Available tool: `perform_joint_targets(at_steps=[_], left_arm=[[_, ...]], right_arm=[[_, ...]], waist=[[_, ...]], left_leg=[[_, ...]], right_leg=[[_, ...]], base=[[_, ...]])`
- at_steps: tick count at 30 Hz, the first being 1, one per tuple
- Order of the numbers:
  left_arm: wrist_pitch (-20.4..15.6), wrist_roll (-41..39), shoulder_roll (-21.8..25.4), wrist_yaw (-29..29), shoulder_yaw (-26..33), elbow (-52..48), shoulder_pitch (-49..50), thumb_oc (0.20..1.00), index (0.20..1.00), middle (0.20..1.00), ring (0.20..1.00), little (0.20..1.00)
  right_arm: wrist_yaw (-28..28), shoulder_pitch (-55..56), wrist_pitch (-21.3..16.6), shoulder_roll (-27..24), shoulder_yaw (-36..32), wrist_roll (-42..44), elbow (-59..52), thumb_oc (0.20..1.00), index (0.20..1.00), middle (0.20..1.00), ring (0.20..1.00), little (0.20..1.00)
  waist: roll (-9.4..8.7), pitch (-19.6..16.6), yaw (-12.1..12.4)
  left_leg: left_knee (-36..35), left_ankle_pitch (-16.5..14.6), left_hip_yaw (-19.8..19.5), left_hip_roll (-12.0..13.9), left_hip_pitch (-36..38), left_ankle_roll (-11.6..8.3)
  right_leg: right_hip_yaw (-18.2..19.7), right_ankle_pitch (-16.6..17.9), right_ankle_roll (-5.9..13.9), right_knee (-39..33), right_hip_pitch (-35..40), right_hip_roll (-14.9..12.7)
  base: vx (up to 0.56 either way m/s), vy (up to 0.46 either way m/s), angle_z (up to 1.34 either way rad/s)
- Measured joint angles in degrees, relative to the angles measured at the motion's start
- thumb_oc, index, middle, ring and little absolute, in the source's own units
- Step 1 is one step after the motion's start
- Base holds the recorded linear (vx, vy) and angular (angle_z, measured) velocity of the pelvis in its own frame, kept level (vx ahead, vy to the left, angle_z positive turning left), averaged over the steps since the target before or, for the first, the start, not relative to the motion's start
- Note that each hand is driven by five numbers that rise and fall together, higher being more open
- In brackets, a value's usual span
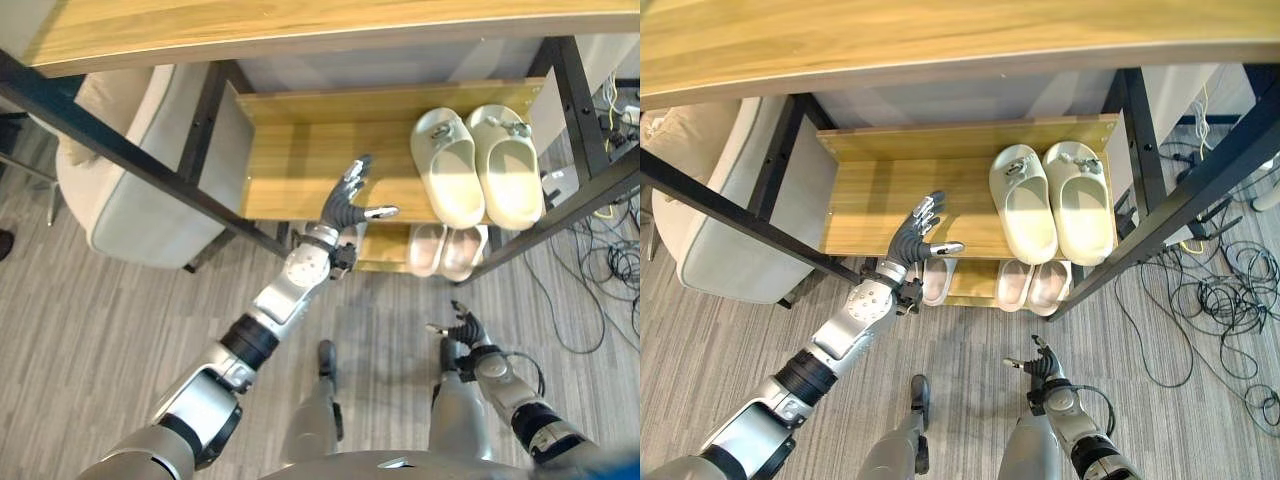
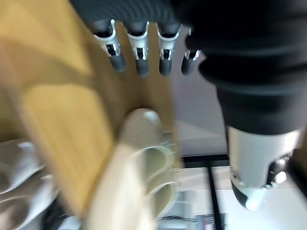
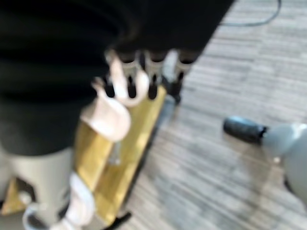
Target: Arrange the slippers neatly on the shoe rack.
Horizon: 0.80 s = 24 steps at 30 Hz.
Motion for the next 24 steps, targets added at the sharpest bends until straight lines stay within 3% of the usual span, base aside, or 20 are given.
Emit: perform_joint_targets(at_steps=[10,13,22,24], left_arm=[[-0.1,1.0,6.7,-5.8,7.0,-11.2,16.9,1.000,1.000,1.000,1.000,1.000],[0.0,1.1,8.2,-7.0,7.9,-11.6,20.2,1.000,1.000,1.000,1.000,1.000],[1.4,4.8,12.0,-12.1,19.0,-14.6,41.3,1.000,1.000,1.000,1.000,1.000],[0.8,7.1,12.3,-12.8,20.6,-13.1,44.1,1.000,1.000,1.000,1.000,1.000]], right_arm=[[0.9,2.9,0.1,1.7,-0.8,-1.9,2.0,1.000,1.000,1.000,1.000,1.000],[1.5,2.7,0.2,1.8,-0.9,-2.9,2.0,1.000,1.000,1.000,1.000,1.000],[2.8,4.2,0.6,1.7,-1.0,-5.1,1.7,1.000,1.000,1.000,1.000,1.000],[4.0,7.2,0.0,-1.3,-0.8,-7.6,-4.4,1.000,1.000,1.000,1.000,1.000]], waist=[[0.17,-5.3,2.9],[0.08,-5.8,4.4],[-1.07,-7.2,6.3],[-1.60,-7.2,6.7]], left_leg=[[0.0,-1.2,-1.3,0.9,2.8,-0.60],[0.0,-1.2,-1.6,1.1,2.7,-0.65],[0.0,-1.6,-1.9,1.1,3.5,-0.92],[0.0,-1.7,-1.8,1.2,3.1,-0.97]], right_leg=[[-2.1,1.6,0.01,-6.3,6.7,1.4],[-2.3,1.7,-0.15,-6.4,6.8,1.7],[-2.9,1.7,-0.08,-7.6,8.4,1.7],[-2.7,1.4,-0.12,-6.9,7.8,1.7]], base=[[0.05,-0.014,0.06],[0.04,0.000,0.03],[0.01,0.004,0.02],[0.00,0.003,-0.02]])
